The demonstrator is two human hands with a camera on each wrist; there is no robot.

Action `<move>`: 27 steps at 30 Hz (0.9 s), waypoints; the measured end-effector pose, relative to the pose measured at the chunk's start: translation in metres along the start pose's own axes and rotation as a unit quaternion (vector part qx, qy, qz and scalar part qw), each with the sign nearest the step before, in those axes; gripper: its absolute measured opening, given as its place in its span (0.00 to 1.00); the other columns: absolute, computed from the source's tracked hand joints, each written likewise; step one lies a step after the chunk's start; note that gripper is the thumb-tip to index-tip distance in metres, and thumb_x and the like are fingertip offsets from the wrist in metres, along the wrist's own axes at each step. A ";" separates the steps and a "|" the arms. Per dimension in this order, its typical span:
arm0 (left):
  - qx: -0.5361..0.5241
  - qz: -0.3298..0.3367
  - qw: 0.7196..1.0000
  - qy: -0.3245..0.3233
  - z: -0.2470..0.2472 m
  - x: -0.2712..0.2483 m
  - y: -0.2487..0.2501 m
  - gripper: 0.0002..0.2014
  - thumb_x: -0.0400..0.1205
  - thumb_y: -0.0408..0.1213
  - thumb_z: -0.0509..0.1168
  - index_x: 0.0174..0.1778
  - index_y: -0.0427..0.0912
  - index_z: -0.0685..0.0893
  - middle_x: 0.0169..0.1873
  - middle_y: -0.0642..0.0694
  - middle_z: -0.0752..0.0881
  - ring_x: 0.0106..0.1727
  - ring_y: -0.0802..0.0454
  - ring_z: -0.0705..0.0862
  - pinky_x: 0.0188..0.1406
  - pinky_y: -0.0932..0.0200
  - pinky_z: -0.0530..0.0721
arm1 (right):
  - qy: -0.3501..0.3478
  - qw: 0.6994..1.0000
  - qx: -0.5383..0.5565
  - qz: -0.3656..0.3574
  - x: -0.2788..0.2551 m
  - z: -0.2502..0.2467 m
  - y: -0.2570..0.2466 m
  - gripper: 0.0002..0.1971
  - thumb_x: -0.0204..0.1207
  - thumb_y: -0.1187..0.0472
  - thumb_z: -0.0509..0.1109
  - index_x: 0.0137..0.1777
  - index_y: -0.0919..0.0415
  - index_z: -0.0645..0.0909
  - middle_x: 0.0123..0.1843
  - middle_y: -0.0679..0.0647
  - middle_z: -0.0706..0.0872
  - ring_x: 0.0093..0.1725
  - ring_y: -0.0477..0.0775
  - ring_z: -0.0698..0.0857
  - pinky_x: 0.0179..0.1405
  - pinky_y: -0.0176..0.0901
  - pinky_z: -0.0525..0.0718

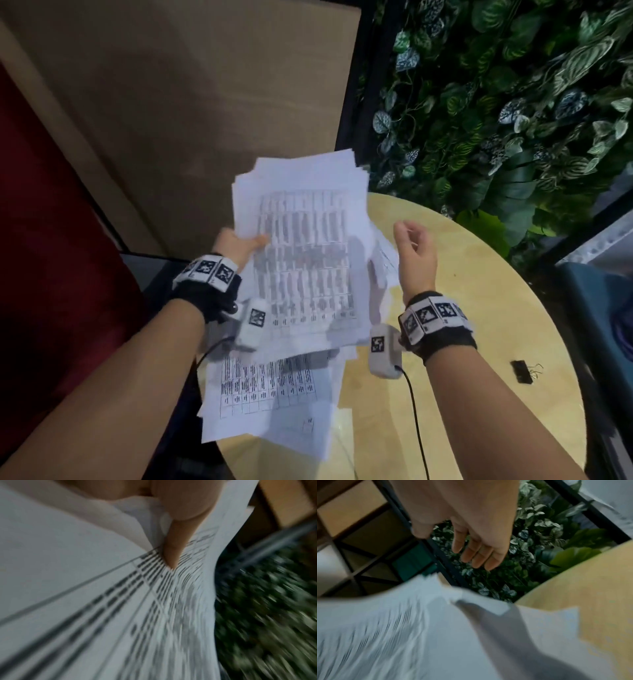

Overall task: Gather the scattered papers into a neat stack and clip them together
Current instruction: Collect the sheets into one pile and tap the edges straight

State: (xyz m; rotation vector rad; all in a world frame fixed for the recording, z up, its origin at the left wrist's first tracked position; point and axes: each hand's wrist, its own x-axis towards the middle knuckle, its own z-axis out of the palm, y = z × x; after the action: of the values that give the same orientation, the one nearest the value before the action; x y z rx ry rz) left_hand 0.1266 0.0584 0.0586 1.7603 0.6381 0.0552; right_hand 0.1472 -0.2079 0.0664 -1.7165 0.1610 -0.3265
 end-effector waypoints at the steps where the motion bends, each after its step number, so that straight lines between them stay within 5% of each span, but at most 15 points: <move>1: 0.017 -0.034 0.999 0.001 -0.015 0.009 -0.019 0.24 0.72 0.33 0.75 0.61 0.24 0.81 0.56 0.33 0.85 0.54 0.45 0.83 0.50 0.63 0.83 | 0.007 0.999 -0.023 0.040 0.002 0.003 0.012 0.13 0.76 0.55 0.71 0.57 0.58 0.78 0.52 0.52 0.82 0.52 0.51 0.81 0.56 0.43 0.79; 3: 0.049 -0.128 0.991 -0.008 -0.044 0.015 -0.061 0.26 0.71 0.30 0.75 0.63 0.24 0.79 0.64 0.32 0.81 0.62 0.39 0.81 0.66 0.50 0.77 | -0.022 0.981 -0.120 0.150 0.001 0.008 0.042 0.17 0.72 0.57 0.74 0.58 0.64 0.80 0.55 0.58 0.84 0.53 0.57 0.81 0.61 0.51 0.79; 6: 0.106 -0.215 0.971 0.011 -0.073 0.002 -0.106 0.25 0.74 0.28 0.72 0.65 0.23 0.76 0.66 0.30 0.78 0.67 0.35 0.78 0.64 0.50 0.74 | -0.180 0.904 -0.253 0.294 -0.015 0.019 0.081 0.27 0.72 0.57 0.75 0.68 0.67 0.76 0.66 0.62 0.82 0.64 0.62 0.81 0.66 0.52 0.79; 8: 0.168 -0.243 0.955 0.040 -0.084 -0.007 -0.128 0.26 0.75 0.29 0.71 0.67 0.21 0.74 0.67 0.26 0.77 0.70 0.32 0.76 0.66 0.48 0.74 | -0.214 0.858 -0.336 0.323 -0.032 0.028 0.097 0.32 0.71 0.53 0.75 0.72 0.66 0.72 0.71 0.63 0.78 0.67 0.64 0.79 0.67 0.52 0.78; 11: 0.215 -0.296 0.931 0.019 -0.087 -0.008 -0.148 0.30 0.76 0.32 0.71 0.71 0.20 0.69 0.71 0.26 0.73 0.72 0.33 0.73 0.71 0.48 0.71 | -0.158 0.833 -0.425 0.318 -0.057 0.046 0.106 0.38 0.68 0.47 0.73 0.75 0.61 0.64 0.72 0.64 0.70 0.67 0.66 0.76 0.65 0.55 0.77; 15: 0.252 -0.311 0.916 -0.020 -0.082 -0.004 -0.159 0.34 0.78 0.35 0.69 0.74 0.21 0.64 0.75 0.30 0.68 0.75 0.35 0.70 0.72 0.49 0.70 | -0.115 0.836 -0.416 0.337 -0.085 0.071 0.107 0.44 0.68 0.46 0.73 0.77 0.63 0.55 0.71 0.62 0.66 0.66 0.66 0.76 0.60 0.56 0.77; 22: 0.227 -0.293 0.929 -0.002 -0.082 -0.005 -0.164 0.33 0.75 0.38 0.73 0.72 0.25 0.70 0.72 0.31 0.75 0.70 0.36 0.76 0.71 0.47 0.75 | -0.054 0.822 -0.511 0.244 -0.063 0.074 0.116 0.42 0.74 0.36 0.63 0.81 0.56 0.52 0.81 0.58 0.58 0.76 0.65 0.63 0.72 0.61 0.64; 27: 0.226 -0.290 0.930 0.008 -0.078 -0.001 -0.170 0.34 0.77 0.37 0.71 0.74 0.24 0.66 0.74 0.31 0.71 0.72 0.35 0.74 0.72 0.49 0.72 | -0.076 0.775 -0.558 0.287 -0.035 0.059 0.122 0.46 0.65 0.28 0.65 0.72 0.64 0.64 0.68 0.61 0.70 0.68 0.65 0.69 0.64 0.59 0.71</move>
State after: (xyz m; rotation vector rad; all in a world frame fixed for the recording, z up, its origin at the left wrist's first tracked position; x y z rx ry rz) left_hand 0.0320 0.1522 -0.0728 1.9320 1.2358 -0.5257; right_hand 0.1420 -0.1631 -0.0663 -2.7144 0.8826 0.4931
